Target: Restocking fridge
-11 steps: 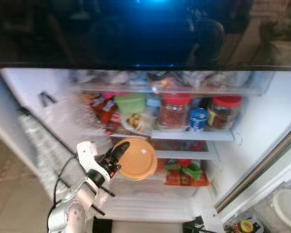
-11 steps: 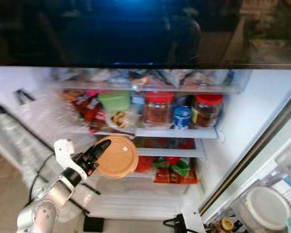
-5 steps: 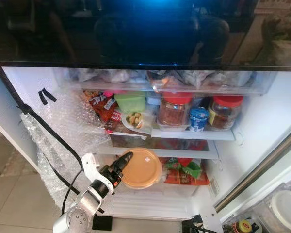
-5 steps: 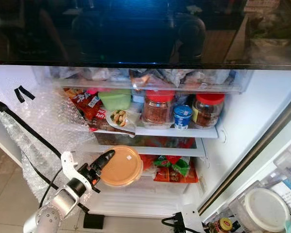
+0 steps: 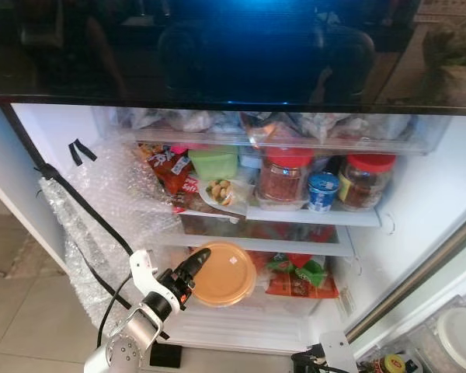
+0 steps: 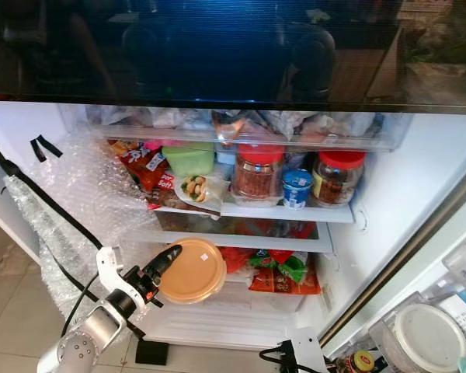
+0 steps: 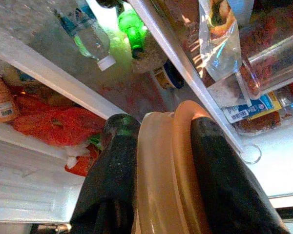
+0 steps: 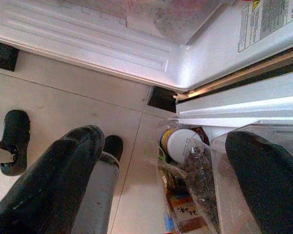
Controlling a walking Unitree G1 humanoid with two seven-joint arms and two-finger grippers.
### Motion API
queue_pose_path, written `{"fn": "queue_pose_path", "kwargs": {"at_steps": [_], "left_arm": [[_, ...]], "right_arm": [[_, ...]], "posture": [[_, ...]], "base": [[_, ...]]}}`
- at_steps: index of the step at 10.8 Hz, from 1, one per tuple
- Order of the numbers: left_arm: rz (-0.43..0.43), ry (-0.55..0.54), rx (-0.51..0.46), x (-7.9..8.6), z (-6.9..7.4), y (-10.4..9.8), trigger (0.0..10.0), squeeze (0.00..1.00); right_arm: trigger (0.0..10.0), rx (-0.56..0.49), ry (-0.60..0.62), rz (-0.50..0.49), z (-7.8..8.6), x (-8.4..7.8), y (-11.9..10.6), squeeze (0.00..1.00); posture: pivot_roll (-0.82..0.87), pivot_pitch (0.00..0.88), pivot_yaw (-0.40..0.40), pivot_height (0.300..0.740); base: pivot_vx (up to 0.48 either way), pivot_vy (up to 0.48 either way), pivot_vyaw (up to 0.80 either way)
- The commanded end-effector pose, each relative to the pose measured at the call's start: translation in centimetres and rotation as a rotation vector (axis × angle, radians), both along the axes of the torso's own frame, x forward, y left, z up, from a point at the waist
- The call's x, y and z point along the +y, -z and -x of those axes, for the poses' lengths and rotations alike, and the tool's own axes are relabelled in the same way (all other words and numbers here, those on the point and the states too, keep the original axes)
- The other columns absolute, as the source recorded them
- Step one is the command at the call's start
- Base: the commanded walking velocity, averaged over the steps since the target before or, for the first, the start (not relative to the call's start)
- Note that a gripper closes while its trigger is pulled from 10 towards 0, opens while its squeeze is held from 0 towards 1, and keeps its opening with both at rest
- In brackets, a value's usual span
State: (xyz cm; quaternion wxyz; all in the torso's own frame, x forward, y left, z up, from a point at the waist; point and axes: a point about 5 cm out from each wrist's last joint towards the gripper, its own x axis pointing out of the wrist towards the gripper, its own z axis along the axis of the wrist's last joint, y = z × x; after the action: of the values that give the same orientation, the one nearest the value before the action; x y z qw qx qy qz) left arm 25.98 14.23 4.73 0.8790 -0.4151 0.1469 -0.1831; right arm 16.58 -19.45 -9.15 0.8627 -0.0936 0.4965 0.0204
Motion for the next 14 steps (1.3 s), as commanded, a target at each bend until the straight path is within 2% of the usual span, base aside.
{"fn": "queue_pose_path", "kwargs": {"at_steps": [1,3,4,9,11,12,14], "left_arm": [[-0.009,-0.004,-0.023,0.17,-0.31,-0.37,10.0,0.0],[-0.013,-0.002,-0.029,0.19,-0.35,-0.42,10.0,0.0],[-0.015,-0.001,-0.031,0.2,-0.39,-0.44,10.0,0.0],[-0.039,0.008,-0.035,0.16,-0.38,-0.45,10.0,0.0],[-0.066,0.006,-0.033,0.11,-0.49,-0.4,10.0,0.0],[-0.112,0.002,-0.029,0.14,-0.6,-0.26,10.0,0.0],[-0.112,-0.01,-0.043,0.27,-0.91,-0.5,10.0,0.0]], "right_arm": [[10.0,-0.005,0.036,0.022,-0.23,-0.74,-0.2,0.0],[10.0,-0.003,0.038,0.023,-0.2,-0.76,-0.18,0.0],[10.0,-0.001,0.04,0.023,-0.17,-0.76,-0.17,0.0],[10.0,0.007,0.024,0.012,-0.11,-0.67,-0.13,0.0],[10.0,-0.012,0.046,0.0,-0.15,-0.66,-0.17,0.0],[10.0,-0.016,0.052,0.0,-0.17,-0.65,-0.18,0.0],[10.0,-0.014,0.048,0.0,-0.2,-0.67,-0.19,0.0]], "posture": [[0.03,0.0,-0.018,0.74],[0.03,0.0,-0.019,0.74],[0.03,0.0,-0.018,0.727],[0.03,0.0,-0.017,0.629],[0.03,0.0,-0.017,0.629],[0.03,0.0,-0.017,0.629],[0.03,0.0,-0.018,0.629]], "base": [[0.0,0.0,0.0],[0.0,0.0,0.0],[0.0,0.0,0.0],[0.0,0.0,0.0],[0.0,0.0,0.0],[0.0,0.0,0.0],[0.0,0.0,0.0]]}}
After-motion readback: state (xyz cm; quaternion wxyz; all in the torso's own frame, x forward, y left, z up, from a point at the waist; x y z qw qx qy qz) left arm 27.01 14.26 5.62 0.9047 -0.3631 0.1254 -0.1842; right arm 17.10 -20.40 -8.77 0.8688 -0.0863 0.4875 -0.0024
